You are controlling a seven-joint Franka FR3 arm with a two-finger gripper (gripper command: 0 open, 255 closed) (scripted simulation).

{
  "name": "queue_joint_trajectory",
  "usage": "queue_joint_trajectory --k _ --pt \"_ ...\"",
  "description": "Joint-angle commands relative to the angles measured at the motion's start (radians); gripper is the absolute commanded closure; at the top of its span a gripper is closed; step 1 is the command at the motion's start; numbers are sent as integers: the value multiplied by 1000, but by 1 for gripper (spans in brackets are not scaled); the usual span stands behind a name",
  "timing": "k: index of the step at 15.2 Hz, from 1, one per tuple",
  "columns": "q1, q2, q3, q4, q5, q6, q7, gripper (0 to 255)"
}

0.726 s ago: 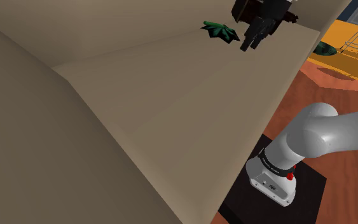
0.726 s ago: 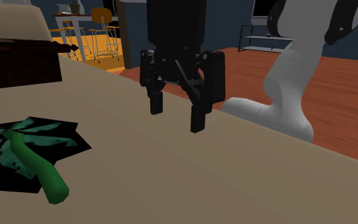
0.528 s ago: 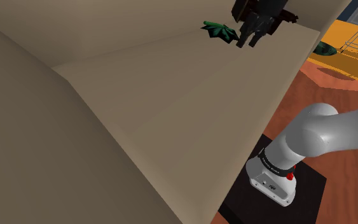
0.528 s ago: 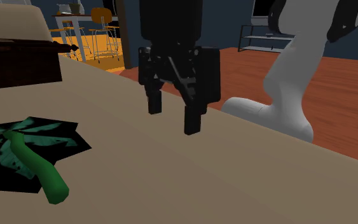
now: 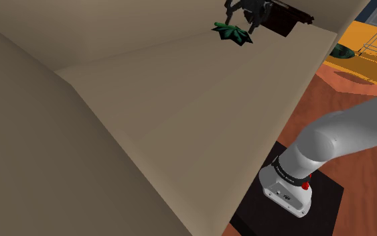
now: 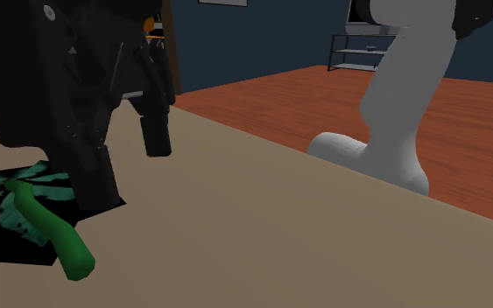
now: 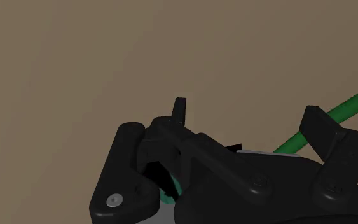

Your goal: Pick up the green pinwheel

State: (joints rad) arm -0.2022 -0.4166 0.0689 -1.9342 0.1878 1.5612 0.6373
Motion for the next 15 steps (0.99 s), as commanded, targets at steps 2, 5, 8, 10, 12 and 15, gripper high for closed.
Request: queue_joint_trajectory --k 2,5,8,10,12,15 --pt "-54 120 7 136 21 -35 244 0" --pt "-100 230 -1 263 39 -67 468 0" --pt "-122 281 -13 309 49 -70 589 0" --pt "-121 271 -12 271 49 -42 583 0" --pt "-121 262 -11 234 50 -15 578 0" --pt "-121 253 -11 189 50 20 570 0"
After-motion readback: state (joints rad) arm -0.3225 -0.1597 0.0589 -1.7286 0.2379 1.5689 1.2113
